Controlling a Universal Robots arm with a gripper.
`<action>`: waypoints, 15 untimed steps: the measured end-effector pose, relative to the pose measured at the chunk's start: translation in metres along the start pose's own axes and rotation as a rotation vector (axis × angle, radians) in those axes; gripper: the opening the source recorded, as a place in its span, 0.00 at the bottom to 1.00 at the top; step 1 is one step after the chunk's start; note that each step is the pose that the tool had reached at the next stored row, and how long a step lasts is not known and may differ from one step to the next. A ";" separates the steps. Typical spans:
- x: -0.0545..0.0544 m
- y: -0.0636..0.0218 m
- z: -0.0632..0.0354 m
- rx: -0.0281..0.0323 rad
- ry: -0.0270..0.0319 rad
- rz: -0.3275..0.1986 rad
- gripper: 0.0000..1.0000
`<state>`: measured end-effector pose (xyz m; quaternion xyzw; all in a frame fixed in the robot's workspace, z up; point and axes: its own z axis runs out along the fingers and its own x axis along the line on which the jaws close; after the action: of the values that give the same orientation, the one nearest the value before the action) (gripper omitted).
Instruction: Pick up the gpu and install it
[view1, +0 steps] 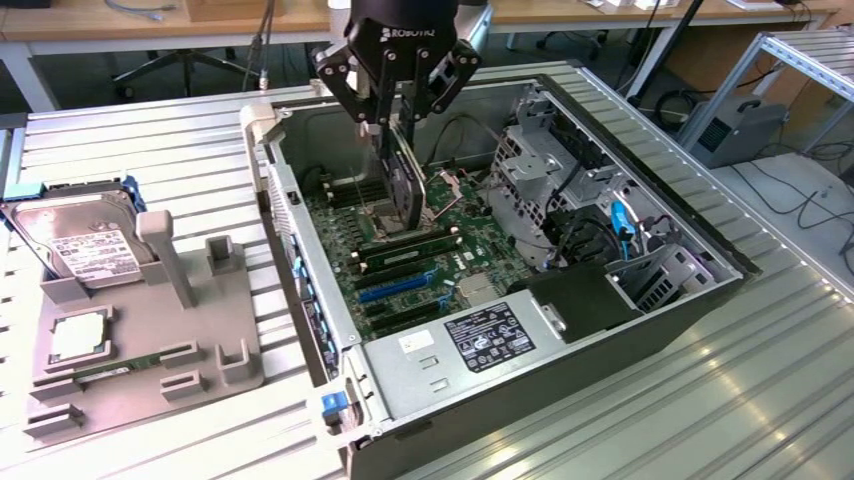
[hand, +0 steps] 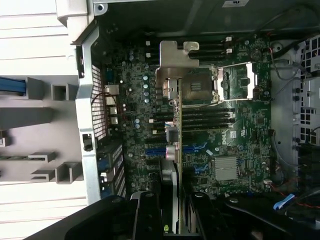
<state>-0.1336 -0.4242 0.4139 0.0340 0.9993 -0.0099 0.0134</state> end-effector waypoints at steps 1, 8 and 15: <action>-0.001 0.0001 0.0004 0.0003 0.0000 0.000 0.27; -0.009 0.0007 0.0026 0.0037 -0.0003 0.000 0.27; -0.016 0.0012 0.0050 0.0070 -0.0005 0.000 0.27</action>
<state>-0.1175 -0.4242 0.4093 0.0340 0.9992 -0.0134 0.0135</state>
